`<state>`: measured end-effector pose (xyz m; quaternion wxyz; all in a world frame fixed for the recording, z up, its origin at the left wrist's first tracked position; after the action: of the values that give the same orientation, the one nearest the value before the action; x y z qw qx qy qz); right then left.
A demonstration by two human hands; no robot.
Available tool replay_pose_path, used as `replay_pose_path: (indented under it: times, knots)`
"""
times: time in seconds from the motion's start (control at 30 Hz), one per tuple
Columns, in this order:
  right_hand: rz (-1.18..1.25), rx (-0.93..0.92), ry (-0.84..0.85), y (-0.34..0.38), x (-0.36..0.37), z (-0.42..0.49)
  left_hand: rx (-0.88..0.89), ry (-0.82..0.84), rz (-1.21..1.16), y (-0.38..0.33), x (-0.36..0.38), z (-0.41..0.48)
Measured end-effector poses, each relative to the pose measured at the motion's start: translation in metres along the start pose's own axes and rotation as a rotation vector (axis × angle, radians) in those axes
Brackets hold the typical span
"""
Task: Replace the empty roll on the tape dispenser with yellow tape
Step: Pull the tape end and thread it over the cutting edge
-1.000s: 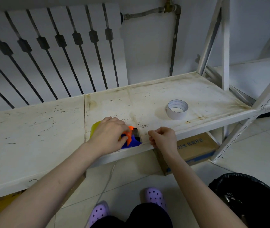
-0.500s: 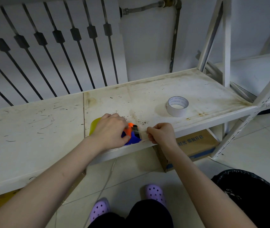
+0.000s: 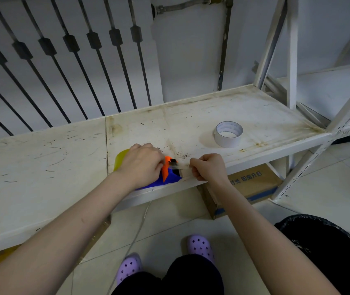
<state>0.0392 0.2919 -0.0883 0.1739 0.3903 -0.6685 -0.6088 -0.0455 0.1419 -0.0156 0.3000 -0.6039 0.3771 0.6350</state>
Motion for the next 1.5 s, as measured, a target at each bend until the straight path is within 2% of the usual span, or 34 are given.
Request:
replay_pose_path:
  times: [0.1,0.3,0.67,0.93,1.4,1.5]
  knots:
    - [-0.088,-0.046,-0.047,0.002,0.002,0.006,0.033,0.049,0.038,-0.001,0.0,0.004]
    - [-0.095,-0.06,-0.086,0.004,0.005,0.012,0.075,0.092,0.087,-0.001,0.0,0.008]
    - [-0.104,-0.101,-0.107,0.005,0.012,0.017,0.073,0.065,0.123,-0.001,0.003,0.005]
    - [-0.118,-0.095,-0.118,0.003,0.016,0.02,0.123,-0.045,-0.007,-0.005,-0.005,-0.001]
    - [-0.12,-0.088,-0.084,0.019,0.03,0.029,0.069,0.024,-0.021,0.001,-0.001,0.005]
    - [-0.184,-0.124,-0.08,0.027,0.035,0.033,0.061,0.044,-0.016,0.001,-0.003,0.006]
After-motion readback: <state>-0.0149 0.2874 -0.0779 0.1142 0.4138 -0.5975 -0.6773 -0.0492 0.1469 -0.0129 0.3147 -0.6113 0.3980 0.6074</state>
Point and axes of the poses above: each hand's wrist, its own z-axis towards the middle knuckle, its own x-axis out of the palm, y = z × x, the point moved 6 cm from there along z, towards the middle knuckle, and after that the axes turned 3 degrees about z, right-handed, at the moved point
